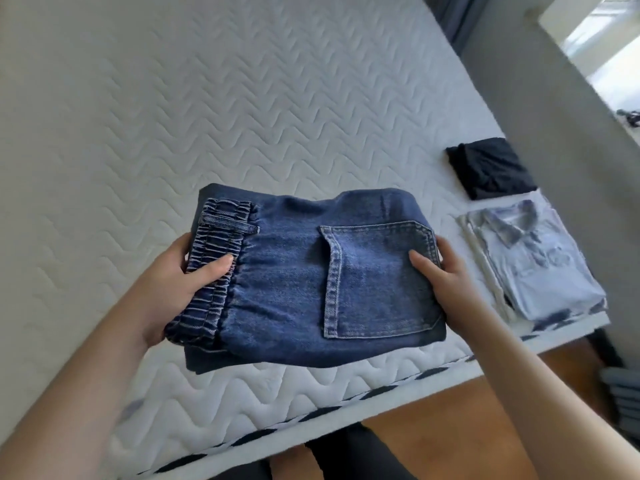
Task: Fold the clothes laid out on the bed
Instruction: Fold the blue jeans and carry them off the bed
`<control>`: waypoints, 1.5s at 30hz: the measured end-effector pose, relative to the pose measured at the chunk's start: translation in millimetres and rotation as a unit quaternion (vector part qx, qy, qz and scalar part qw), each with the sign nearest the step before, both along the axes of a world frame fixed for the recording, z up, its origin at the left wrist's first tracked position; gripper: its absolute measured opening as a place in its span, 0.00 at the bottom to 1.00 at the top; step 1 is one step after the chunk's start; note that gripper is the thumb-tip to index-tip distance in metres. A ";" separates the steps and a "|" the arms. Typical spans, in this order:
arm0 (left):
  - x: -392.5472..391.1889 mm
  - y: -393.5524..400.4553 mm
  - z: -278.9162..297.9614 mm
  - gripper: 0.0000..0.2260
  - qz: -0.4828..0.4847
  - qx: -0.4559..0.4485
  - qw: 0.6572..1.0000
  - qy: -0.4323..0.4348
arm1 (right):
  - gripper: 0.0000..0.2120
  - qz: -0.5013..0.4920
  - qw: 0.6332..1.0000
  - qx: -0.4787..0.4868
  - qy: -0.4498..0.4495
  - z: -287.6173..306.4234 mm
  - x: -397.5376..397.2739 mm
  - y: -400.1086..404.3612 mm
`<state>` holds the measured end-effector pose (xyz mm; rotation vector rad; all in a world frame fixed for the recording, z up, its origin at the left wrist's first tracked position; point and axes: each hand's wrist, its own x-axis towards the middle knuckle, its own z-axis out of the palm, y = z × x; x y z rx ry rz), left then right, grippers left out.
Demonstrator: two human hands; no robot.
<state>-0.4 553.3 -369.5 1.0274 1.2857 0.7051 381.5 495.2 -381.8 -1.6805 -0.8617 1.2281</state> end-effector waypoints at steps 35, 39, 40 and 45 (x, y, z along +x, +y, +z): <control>420.0 -192.3 199.3 0.22 -0.319 0.054 0.941 -0.097 | 0.17 -0.380 0.915 0.134 -0.021 188.9 271.6 -425.1; 449.5 -189.2 195.9 0.22 -0.307 0.049 0.945 -0.100 | 0.17 -0.365 0.920 0.144 -0.008 185.7 314.2 -418.6; 455.6 -186.5 192.7 0.22 -0.300 0.048 0.948 -0.099 | 0.17 -0.360 0.921 0.145 -0.011 183.6 324.1 -411.5; 486.0 -159.3 167.2 0.22 -0.259 0.045 0.960 -0.094 | 0.18 -0.337 0.930 0.142 -0.042 160.7 371.6 -365.2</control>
